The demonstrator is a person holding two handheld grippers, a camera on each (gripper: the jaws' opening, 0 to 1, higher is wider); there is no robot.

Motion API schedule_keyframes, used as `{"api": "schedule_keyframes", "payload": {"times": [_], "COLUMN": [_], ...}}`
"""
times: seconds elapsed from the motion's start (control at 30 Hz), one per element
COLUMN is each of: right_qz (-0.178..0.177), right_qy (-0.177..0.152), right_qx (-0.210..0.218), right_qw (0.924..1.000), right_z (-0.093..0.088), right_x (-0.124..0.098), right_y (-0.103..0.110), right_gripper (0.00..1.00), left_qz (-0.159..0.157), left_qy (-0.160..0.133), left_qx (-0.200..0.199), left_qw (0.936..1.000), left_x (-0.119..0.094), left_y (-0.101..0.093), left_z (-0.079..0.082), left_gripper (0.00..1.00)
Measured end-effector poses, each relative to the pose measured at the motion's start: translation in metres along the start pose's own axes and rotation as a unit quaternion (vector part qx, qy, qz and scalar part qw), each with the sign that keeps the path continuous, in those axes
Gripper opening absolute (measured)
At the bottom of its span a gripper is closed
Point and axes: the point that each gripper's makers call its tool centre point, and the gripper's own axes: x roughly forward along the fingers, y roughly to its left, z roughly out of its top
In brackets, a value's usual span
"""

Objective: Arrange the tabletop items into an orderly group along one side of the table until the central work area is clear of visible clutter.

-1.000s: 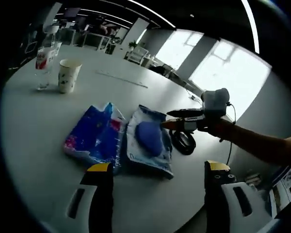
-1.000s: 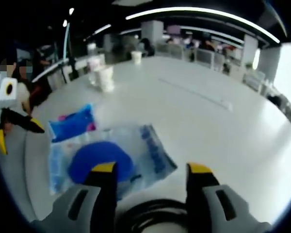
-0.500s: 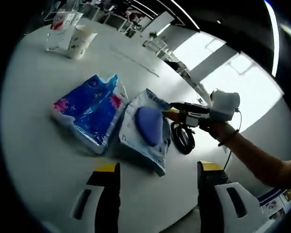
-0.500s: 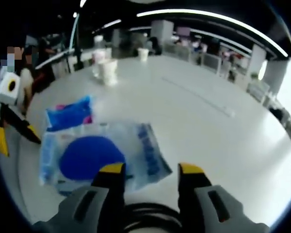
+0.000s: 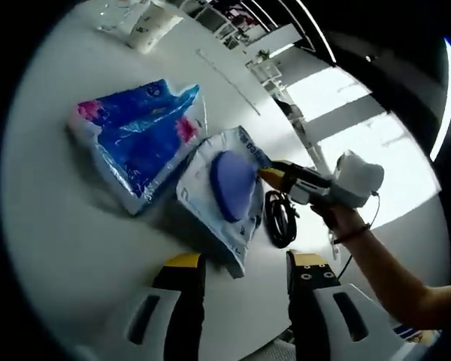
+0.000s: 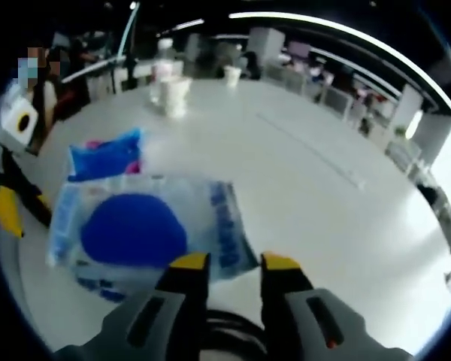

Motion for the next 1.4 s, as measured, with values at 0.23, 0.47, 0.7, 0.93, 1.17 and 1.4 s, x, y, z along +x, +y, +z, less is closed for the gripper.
{"api": "schedule_keyframes", "payload": {"times": [0.23, 0.47, 0.7, 0.93, 1.17, 1.4], "right_qz": [0.001, 0.0, 0.002, 0.01, 0.014, 0.013], "right_qy": [0.003, 0.011, 0.014, 0.014, 0.016, 0.019], "right_qx": [0.001, 0.008, 0.006, 0.009, 0.014, 0.016], "right_qw": [1.0, 0.9999, 0.9999, 0.9998, 0.9997, 0.9996], "right_z": [-0.002, -0.002, -0.002, -0.002, -0.002, -0.004], "right_x": [0.001, 0.002, 0.0, -0.002, -0.003, -0.01], "right_y": [-0.002, -0.003, -0.002, 0.002, 0.004, 0.004], "right_gripper": [0.16, 0.14, 0.07, 0.01, 0.0, 0.0], "left_qz": [0.019, 0.035, 0.033, 0.034, 0.037, 0.035], "left_qy": [0.01, 0.019, 0.019, 0.018, 0.016, 0.009], "left_qx": [-0.025, -0.053, -0.075, -0.08, -0.072, -0.047], "left_qw": [0.9995, 0.9978, 0.9964, 0.996, 0.9966, 0.9982], "left_x": [0.007, 0.009, 0.01, 0.012, 0.011, 0.005], "left_y": [0.007, 0.009, 0.008, 0.009, 0.009, 0.008], "left_z": [-0.008, -0.014, -0.016, -0.016, -0.013, -0.005], "left_gripper": [0.31, 0.22, 0.09, 0.07, 0.07, 0.06]}}
